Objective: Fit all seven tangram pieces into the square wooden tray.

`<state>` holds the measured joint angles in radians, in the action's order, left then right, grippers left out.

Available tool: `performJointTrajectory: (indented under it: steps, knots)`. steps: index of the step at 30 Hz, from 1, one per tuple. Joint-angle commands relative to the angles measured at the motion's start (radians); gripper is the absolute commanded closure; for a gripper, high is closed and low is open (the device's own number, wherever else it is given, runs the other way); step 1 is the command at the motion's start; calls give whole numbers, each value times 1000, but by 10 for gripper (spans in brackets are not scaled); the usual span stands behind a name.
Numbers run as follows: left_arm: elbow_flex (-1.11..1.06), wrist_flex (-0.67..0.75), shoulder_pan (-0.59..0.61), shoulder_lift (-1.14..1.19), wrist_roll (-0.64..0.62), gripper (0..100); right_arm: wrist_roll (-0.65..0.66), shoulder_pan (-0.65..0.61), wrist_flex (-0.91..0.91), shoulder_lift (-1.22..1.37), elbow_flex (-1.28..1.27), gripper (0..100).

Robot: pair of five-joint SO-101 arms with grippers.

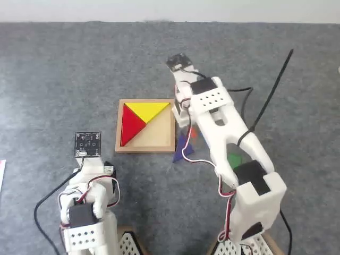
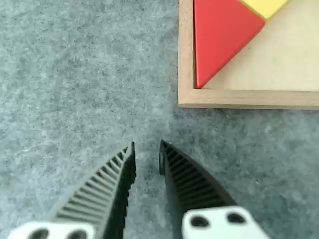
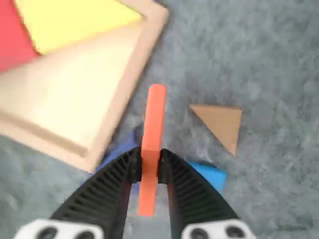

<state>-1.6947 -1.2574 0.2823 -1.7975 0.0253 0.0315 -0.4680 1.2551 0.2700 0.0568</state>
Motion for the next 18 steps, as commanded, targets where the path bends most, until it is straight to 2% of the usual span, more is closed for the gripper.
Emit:
performJointTrajectory:
  steps: [1,10,14,18]
  knots:
    - [12,-5,-5,-20,0,920,-112,-12,-4,33,138,982]
    - [12,-5,-5,-20,0,920,-150,-108,82,254,416,982]
    - [12,-5,-5,-20,0,920,-206,-117,87,280,442,981]
    - [12,-5,-5,-20,0,920,-206,-111,85,297,442,981]
